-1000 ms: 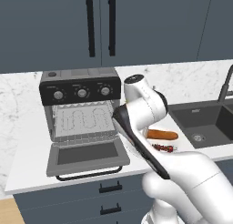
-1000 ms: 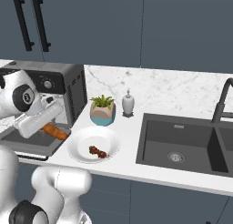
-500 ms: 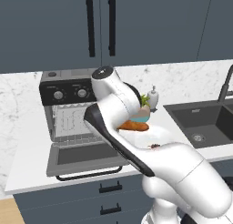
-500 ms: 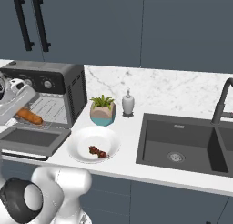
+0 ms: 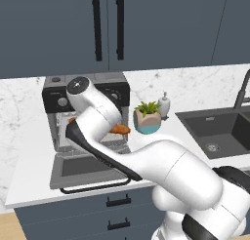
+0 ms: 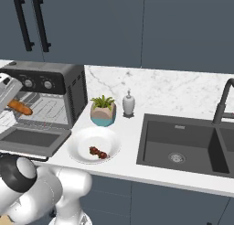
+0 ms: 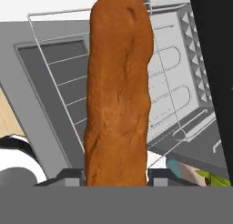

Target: Pick up the kebab skewer and baguette bread, and place them inside the toaster oven. Close the toaster oven door and start by setting the timer.

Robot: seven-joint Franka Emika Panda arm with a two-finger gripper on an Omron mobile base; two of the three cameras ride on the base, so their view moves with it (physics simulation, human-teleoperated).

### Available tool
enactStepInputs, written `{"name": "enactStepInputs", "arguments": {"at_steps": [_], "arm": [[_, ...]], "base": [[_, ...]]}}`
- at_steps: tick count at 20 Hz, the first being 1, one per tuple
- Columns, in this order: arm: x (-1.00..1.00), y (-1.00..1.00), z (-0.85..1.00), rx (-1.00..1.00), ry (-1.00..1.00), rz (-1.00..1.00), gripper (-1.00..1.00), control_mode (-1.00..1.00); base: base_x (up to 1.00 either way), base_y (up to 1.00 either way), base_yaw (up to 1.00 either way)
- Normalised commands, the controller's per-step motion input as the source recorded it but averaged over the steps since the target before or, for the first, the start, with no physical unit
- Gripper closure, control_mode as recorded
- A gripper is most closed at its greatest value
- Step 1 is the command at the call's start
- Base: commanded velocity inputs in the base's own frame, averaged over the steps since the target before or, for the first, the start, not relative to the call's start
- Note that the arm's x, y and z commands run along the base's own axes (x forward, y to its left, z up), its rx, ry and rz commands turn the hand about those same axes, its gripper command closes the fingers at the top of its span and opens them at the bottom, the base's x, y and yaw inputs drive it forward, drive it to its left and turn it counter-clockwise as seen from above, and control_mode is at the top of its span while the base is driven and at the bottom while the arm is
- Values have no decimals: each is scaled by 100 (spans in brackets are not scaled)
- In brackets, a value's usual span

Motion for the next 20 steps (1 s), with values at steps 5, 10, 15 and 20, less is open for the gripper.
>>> {"name": "enactStepInputs", "arguments": {"at_steps": [5,10,15,20], "arm": [[67,3,-35,0,-15,1,100,-100],[30,0,-19,0,-6,6,100,-100],[15,0,-6,2,-3,11,100,-100],[22,0,-21,1,0,11,100,-100]], "base": [[0,0,0],[0,0,0],[0,0,0],[0,0,0]]}}
